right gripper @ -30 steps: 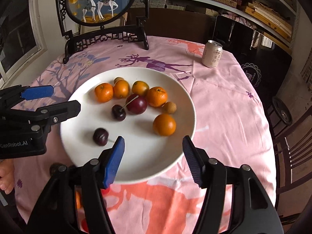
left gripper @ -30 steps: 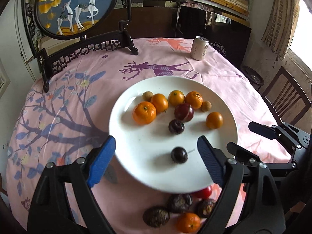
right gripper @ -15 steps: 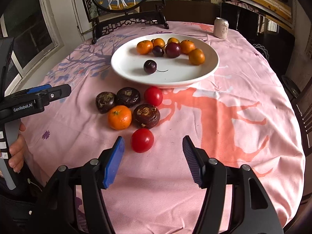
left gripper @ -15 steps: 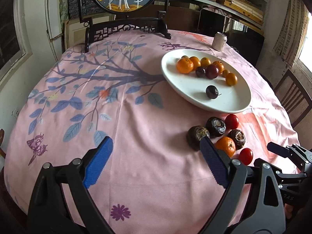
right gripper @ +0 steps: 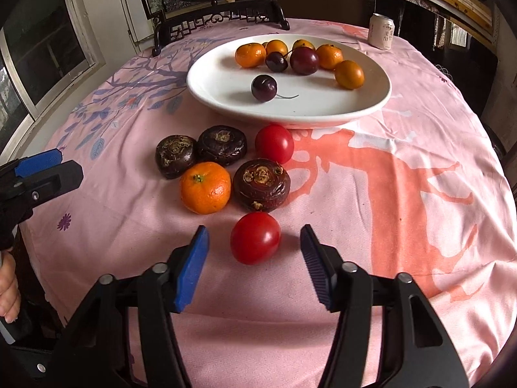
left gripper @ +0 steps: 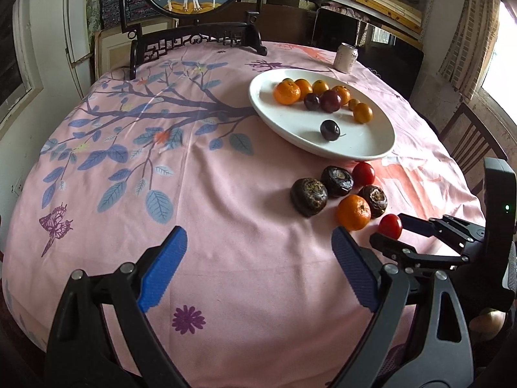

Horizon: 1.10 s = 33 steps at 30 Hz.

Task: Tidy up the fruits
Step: 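Move both open tools back to the fruit cluster on the cloth, then grasp a brown round fruit with the left tool while the right tool grasps a red tomato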

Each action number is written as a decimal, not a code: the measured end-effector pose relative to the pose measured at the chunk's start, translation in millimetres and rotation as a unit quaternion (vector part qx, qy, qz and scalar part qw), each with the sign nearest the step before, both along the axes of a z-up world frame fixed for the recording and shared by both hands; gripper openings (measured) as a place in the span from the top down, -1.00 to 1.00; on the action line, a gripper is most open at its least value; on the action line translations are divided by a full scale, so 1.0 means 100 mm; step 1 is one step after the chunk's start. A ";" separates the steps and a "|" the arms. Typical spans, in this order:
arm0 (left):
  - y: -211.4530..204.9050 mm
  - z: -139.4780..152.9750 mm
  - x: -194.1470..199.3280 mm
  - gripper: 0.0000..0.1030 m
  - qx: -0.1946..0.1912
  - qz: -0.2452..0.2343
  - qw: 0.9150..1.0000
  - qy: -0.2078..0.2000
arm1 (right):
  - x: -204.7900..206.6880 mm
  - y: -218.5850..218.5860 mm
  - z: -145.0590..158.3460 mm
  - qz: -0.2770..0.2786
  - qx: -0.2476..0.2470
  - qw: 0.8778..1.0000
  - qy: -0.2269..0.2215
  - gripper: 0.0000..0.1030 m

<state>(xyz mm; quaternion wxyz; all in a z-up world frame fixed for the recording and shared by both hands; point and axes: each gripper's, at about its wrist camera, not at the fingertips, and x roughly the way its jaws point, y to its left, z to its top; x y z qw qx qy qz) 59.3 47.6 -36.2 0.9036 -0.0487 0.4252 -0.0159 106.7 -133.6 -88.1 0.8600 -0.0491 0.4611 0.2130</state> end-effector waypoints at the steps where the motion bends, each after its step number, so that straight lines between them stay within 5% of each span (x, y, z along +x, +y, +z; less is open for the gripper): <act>1: -0.04 -0.01 0.00 -0.80 0.000 -0.005 1.000 0.002 | -0.01 0.01 0.00 -0.001 -0.008 1.000 -0.010 0.40; 11: -0.69 -0.19 0.18 -0.80 0.018 -0.082 0.996 0.029 | -0.12 -0.54 0.16 -0.057 0.027 0.998 -0.019 0.42; 19: -0.44 -0.19 0.43 -0.75 0.064 -0.037 0.997 0.019 | -0.20 -0.89 0.15 -0.075 0.059 0.995 -0.011 0.42; 23: -0.40 -0.39 0.65 -0.53 0.088 -0.069 0.993 0.042 | -0.21 -0.95 0.15 -0.077 0.075 0.994 -0.010 0.41; 26: -0.44 -0.50 0.80 -0.30 0.066 -0.090 0.992 0.049 | -0.19 -0.96 0.15 -0.076 0.080 0.994 -0.007 0.42; 28: -0.50 -0.49 0.85 0.19 0.060 -0.111 0.991 0.040 | -0.19 -0.97 0.16 -0.078 0.082 0.994 -0.005 0.42; 33: -0.56 -0.47 0.80 0.22 0.052 -0.109 0.992 0.036 | -0.18 -0.99 0.18 -0.083 0.085 0.993 -0.004 0.41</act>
